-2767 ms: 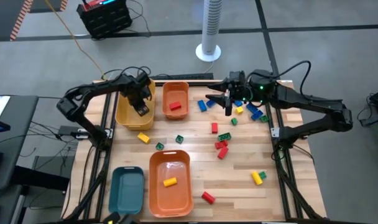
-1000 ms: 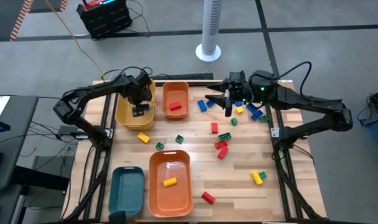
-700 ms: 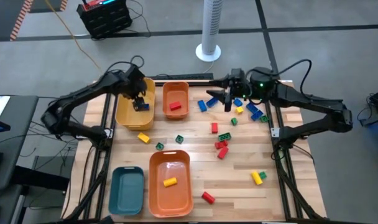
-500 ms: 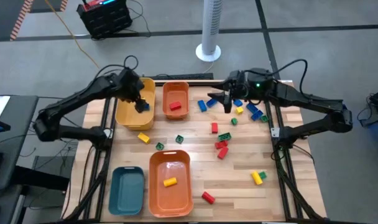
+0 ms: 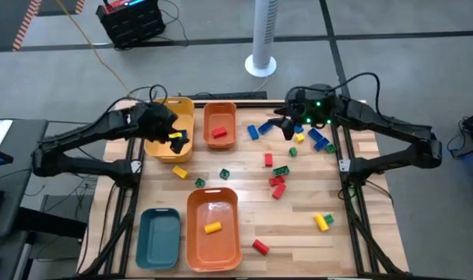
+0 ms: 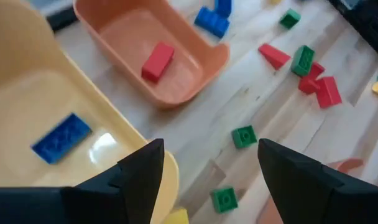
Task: Sort blocks
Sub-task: Put the green game piece into the blue bin
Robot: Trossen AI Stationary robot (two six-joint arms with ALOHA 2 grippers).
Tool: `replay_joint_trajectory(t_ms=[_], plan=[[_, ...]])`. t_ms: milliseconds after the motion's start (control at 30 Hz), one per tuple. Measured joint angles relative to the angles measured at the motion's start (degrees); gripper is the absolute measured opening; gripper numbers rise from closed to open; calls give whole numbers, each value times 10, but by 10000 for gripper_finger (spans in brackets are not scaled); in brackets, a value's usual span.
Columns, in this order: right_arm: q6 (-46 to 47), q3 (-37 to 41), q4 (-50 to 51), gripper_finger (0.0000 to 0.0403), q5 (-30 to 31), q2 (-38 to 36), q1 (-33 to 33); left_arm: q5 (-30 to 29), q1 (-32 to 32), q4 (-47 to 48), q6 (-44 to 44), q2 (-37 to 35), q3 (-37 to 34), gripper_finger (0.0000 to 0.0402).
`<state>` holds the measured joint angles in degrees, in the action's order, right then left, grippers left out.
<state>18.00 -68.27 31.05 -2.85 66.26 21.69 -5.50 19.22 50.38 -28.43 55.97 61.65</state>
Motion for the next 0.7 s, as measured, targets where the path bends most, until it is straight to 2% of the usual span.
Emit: replay_joint_trajectory(t_ms=[167, 333, 433, 567, 633, 700], plan=[[21, 0, 115, 255, 4, 18, 14, -67, -58, -75, 15, -10, 0, 254], [-15, 0, 222, 255, -5, 88, 8, -73, -76, -146, 36, -10, 0, 254], [-41, 0, 275, 255, -3, 137, -2, -74, -81, -151, 37, -10, 0, 254], [35, 2, 356, 255, -52, 200, 37, -70, -90, -135, 24, -10, 0, 254], [49, 2, 396, 255, -21, 228, 47, -69, -97, -128, 20, -10, 0, 254], [51, 3, 395, 255, 4, 245, 46, -69, -103, -120, 19, -10, 0, 254]])
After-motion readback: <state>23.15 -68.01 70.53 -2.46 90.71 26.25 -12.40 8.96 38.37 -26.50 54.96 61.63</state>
